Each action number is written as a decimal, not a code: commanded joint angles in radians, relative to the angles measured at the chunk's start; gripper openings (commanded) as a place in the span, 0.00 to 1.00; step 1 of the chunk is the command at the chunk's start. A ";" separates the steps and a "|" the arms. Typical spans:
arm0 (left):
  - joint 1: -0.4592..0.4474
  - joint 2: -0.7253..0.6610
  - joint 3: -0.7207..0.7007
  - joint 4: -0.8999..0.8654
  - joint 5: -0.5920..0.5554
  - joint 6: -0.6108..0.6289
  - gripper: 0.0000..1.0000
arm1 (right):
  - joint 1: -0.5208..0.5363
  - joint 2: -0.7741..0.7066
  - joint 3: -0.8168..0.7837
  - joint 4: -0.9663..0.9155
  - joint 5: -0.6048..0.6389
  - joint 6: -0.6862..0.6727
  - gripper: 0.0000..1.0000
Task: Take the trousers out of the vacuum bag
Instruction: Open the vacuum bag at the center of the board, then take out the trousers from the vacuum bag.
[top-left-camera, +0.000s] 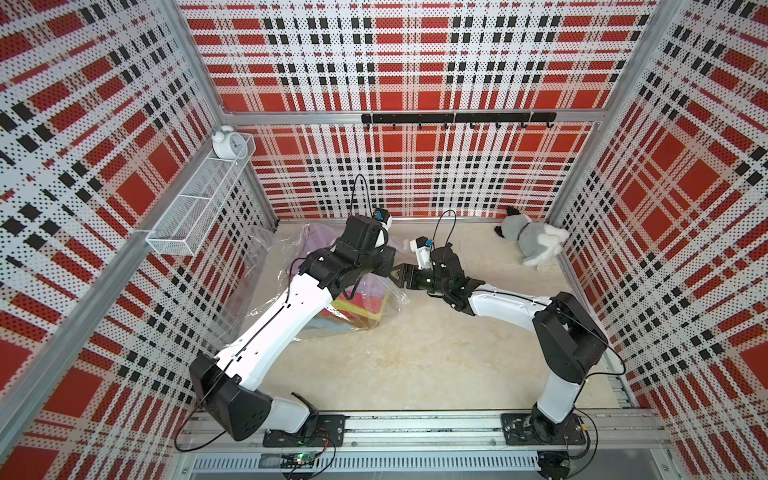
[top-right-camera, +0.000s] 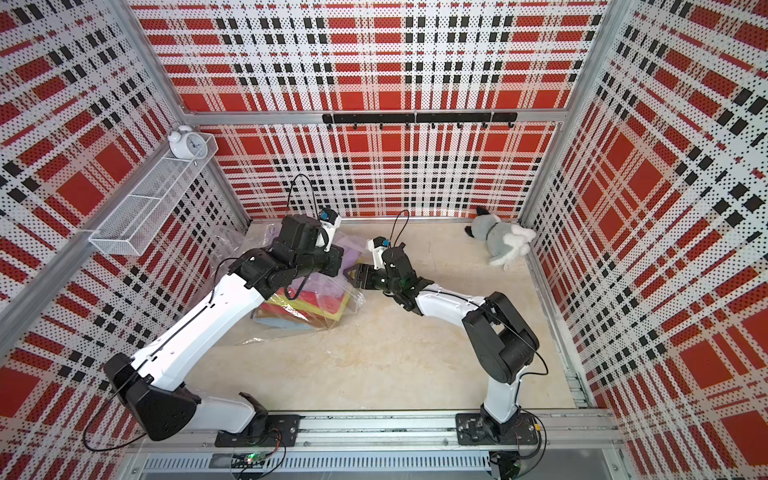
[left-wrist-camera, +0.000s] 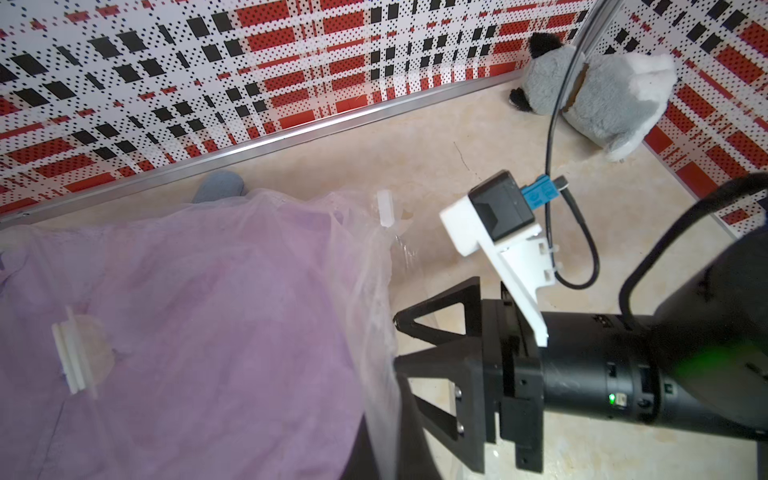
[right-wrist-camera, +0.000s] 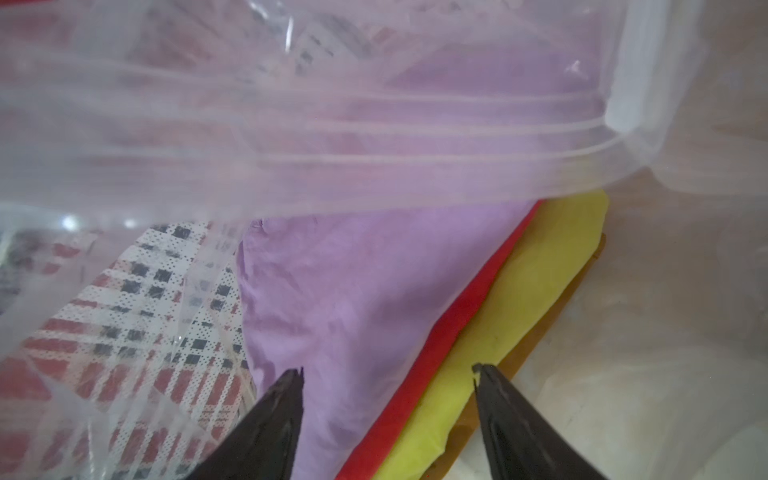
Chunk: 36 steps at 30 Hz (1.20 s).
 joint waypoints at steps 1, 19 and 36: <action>-0.003 -0.095 0.012 0.072 0.030 -0.010 0.00 | 0.013 0.023 0.023 0.032 -0.006 0.019 0.69; -0.003 -0.081 -0.053 0.147 0.048 -0.009 0.00 | 0.029 0.100 0.073 0.048 0.002 0.062 0.64; -0.003 -0.024 -0.105 0.223 0.054 -0.002 0.00 | 0.029 0.112 0.094 0.092 -0.029 0.071 0.57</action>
